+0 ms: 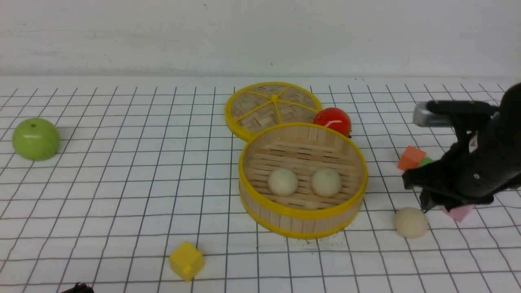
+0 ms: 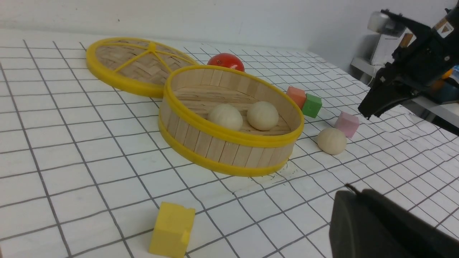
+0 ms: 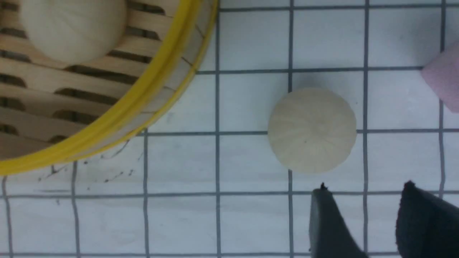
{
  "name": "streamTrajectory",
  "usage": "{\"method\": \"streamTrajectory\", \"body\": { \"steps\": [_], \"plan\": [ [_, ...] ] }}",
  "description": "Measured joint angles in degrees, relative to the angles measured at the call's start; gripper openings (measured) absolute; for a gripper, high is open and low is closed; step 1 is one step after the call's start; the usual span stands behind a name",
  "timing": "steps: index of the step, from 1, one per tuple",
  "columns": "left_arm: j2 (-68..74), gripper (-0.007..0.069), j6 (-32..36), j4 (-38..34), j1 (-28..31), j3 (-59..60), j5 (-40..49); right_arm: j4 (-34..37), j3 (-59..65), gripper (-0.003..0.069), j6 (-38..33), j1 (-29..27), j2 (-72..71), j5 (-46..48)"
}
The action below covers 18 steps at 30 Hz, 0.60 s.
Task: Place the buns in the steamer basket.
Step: Use the right arm to grab a steamed stuffed bun
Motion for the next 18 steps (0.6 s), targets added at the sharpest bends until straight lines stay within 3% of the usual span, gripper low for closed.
{"method": "streamTrajectory", "body": {
  "steps": [18],
  "plan": [
    [0.0,0.0028,0.0,0.0,0.0,0.0,0.01,0.25,0.14,0.0262,0.97,-0.63,8.02,-8.59]
  ]
}}
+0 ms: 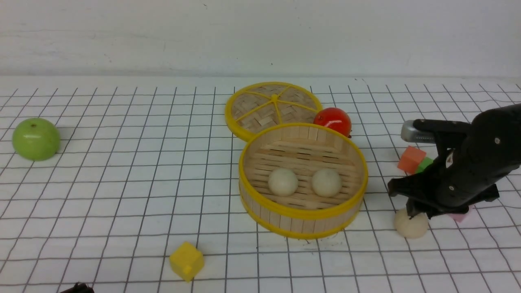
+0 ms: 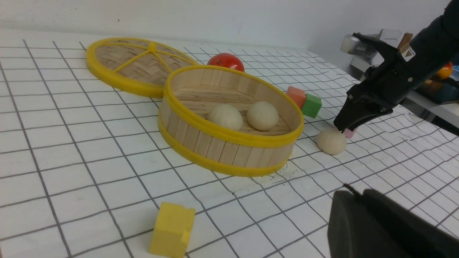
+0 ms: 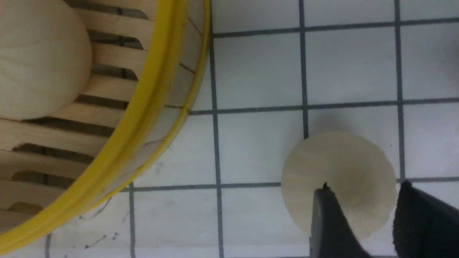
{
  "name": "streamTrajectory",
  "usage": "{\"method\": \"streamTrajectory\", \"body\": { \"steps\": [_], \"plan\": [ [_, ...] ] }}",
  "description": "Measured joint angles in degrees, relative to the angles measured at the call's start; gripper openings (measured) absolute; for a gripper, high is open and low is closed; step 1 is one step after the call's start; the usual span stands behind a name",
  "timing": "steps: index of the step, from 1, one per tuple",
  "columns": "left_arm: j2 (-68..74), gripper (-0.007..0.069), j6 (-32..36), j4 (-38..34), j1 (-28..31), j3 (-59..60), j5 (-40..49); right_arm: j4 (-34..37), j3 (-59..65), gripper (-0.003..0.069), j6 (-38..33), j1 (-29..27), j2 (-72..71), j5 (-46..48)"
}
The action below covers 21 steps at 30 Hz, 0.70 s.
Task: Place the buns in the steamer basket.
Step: Use the right arm to grab a steamed stuffed bun
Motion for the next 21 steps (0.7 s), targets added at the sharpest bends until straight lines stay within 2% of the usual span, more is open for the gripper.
{"method": "streamTrajectory", "body": {
  "steps": [7,15,21],
  "plan": [
    [0.0,0.0029,0.0,0.0,0.0,0.0,0.0,0.06,0.0,0.0262,0.0,0.0,1.19,-1.28],
    [0.0,0.0029,0.0,0.0,0.0,0.0,0.0,-0.39,0.0,0.0209,0.0,0.0,2.93,-1.53],
    [0.0,0.0031,0.0,0.0,0.0,0.0,0.0,-0.77,0.0,0.0211,0.05,0.0,3.96,-1.72]
  ]
}}
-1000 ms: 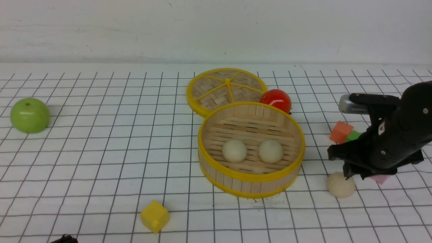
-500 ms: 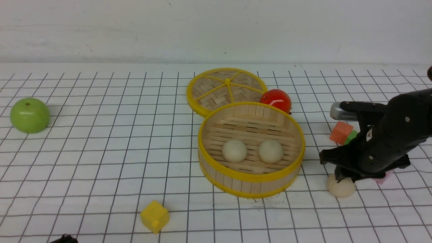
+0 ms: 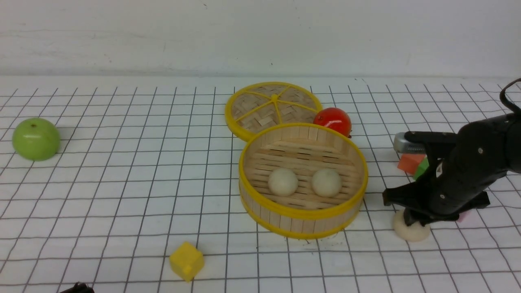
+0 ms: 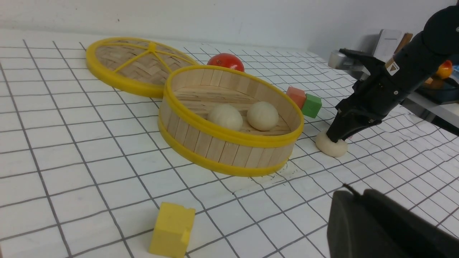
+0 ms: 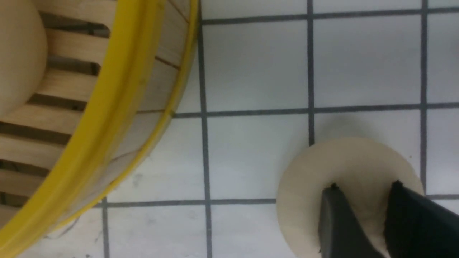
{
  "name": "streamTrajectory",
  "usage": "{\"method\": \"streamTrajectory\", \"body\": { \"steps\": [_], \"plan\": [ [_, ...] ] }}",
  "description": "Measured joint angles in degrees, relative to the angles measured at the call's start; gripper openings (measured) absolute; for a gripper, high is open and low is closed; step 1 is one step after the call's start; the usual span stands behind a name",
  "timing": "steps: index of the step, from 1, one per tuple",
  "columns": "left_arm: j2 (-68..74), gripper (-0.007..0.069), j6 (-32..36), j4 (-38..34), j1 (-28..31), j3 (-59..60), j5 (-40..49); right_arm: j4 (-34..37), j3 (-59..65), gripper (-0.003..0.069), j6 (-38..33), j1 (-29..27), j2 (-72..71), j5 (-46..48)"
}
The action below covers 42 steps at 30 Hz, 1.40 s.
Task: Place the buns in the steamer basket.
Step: Use the right arm to grab a steamed stuffed bun, then use the right arm to put the steamed stuffed bun into the steamer
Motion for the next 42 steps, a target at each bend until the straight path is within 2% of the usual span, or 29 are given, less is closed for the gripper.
{"method": "streamTrajectory", "body": {
  "steps": [8,16,25,31,35,42],
  "plan": [
    [0.0,0.004,0.0,0.0,0.0,0.0,0.0,-0.44,-0.06,0.0195,-0.73,0.0,0.0,-0.06],
    [0.0,0.0047,0.0,0.0,0.0,0.0,0.0,-0.57,-0.06,0.0003,-0.93,0.0,0.0,-0.06],
    [0.0,0.0047,0.0,0.0,0.0,0.0,0.0,-0.67,-0.42,0.0,-1.38,1.27,-8.34,2.08],
    [0.0,0.0047,0.0,0.0,0.0,0.0,0.0,0.0,-8.39,0.0006,-2.32,6.08,-13.05,2.62],
    [0.0,0.0047,0.0,0.0,0.0,0.0,0.0,3.58,-15.89,0.0006,-4.86,10.83,-7.98,-1.1],
    [0.0,0.0047,0.0,0.0,0.0,0.0,0.0,5.48,-23.59,0.0015,-5.29,12.98,5.36,-4.86]
  ]
}}
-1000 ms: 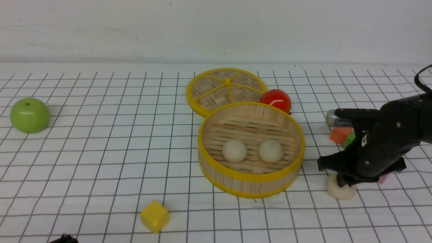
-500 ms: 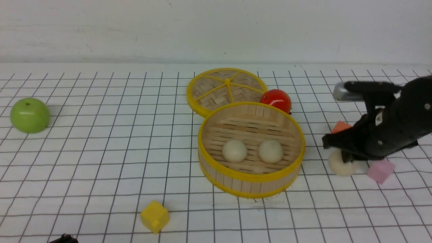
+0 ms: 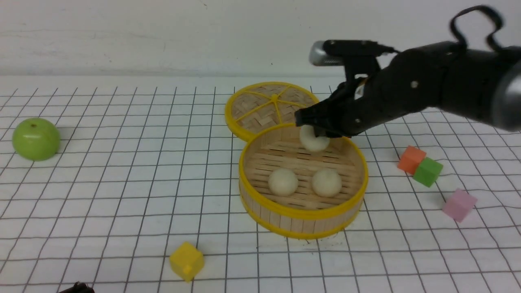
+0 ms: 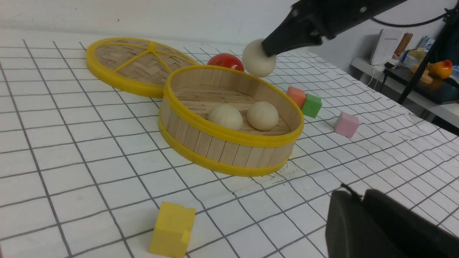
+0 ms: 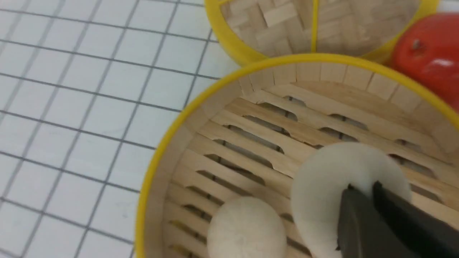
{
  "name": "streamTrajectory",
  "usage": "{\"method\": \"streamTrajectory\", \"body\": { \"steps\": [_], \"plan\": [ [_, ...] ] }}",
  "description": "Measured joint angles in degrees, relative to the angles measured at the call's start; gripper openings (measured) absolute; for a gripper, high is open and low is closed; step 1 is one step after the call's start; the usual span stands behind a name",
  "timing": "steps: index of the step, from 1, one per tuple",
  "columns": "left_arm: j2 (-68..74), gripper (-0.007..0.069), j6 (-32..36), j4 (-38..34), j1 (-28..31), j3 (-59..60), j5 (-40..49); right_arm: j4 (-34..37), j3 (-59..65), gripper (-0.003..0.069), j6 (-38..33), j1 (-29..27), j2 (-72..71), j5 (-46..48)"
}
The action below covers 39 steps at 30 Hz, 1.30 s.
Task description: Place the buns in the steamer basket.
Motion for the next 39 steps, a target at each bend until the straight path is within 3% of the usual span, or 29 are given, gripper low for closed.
{"method": "streamTrajectory", "body": {
  "steps": [6,12,15,19,22,26,27,28,30,39],
  "plan": [
    [0.0,0.0047,0.0,0.0,0.0,0.0,0.0,0.4,-4.02,0.0072,0.05,0.05,10.26,-4.43],
    [0.0,0.0047,0.0,0.0,0.0,0.0,0.0,-1.12,-4.5,0.0297,0.96,0.05,12.34,-8.65],
    [0.0,0.0047,0.0,0.0,0.0,0.0,0.0,-1.41,-4.5,0.0413,2.01,0.05,9.67,-5.82],
    [0.0,0.0047,0.0,0.0,0.0,0.0,0.0,-2.16,-4.21,0.0447,2.07,0.05,2.92,1.91],
    [0.0,0.0047,0.0,0.0,0.0,0.0,0.0,-3.03,-0.84,0.0387,2.24,0.05,-5.98,10.33],
    [0.0,0.0047,0.0,0.0,0.0,0.0,0.0,-3.08,9.37,0.0163,2.7,0.05,-19.41,18.71],
    [0.0,0.0047,0.0,0.0,0.0,0.0,0.0,-3.08,9.9,0.0163,2.75,0.05,-19.41,18.71],
    [0.0,0.0047,0.0,0.0,0.0,0.0,0.0,-3.08,14.56,0.0071,3.25,0.05,-23.8,19.83],
    [0.0,0.0047,0.0,0.0,0.0,0.0,0.0,-3.0,18.93,-0.0002,3.49,0.05,-28.13,20.71],
    [0.0,0.0047,0.0,0.0,0.0,0.0,0.0,-1.3,24.44,-0.0018,3.62,0.05,-38.23,31.42]
  ]
}}
